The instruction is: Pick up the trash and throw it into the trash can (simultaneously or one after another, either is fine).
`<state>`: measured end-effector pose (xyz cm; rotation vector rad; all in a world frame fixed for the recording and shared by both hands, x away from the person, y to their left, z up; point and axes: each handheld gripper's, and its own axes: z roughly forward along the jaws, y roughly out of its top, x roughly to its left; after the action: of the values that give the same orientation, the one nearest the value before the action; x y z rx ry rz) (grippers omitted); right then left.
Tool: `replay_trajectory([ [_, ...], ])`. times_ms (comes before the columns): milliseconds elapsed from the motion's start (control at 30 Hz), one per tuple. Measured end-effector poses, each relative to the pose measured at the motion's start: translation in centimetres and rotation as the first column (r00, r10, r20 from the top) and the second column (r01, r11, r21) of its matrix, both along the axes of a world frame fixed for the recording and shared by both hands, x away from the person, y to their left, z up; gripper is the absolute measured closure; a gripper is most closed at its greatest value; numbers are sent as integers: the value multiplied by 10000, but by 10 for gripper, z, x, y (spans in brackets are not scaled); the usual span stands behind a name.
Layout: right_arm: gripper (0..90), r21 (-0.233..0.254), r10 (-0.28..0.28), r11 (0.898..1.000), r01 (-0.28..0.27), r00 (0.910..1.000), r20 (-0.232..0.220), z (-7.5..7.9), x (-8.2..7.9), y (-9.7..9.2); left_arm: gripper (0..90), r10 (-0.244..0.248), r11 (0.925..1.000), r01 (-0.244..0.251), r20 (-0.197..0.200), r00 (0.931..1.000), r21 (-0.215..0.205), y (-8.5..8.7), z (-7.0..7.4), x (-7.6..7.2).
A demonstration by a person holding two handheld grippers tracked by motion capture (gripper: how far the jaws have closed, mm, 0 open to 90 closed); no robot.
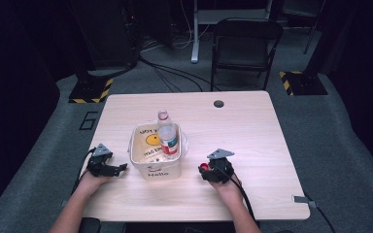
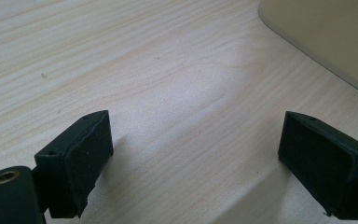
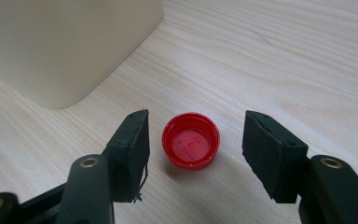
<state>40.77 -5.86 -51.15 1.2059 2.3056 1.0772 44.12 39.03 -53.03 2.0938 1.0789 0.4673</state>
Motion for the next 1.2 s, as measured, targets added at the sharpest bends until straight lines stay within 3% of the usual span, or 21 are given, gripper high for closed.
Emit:
replay_trajectory([
  [567,571,-134,125,9998,-124,9999,27,-6,4,7,96,31,10000,-31,50,10000,-34,0,0,0],
  [1200,576,9,573,9984,-574,9979,314,14,-3,9,96,-1,10000,1,0,10000,-1,0,0,0],
])
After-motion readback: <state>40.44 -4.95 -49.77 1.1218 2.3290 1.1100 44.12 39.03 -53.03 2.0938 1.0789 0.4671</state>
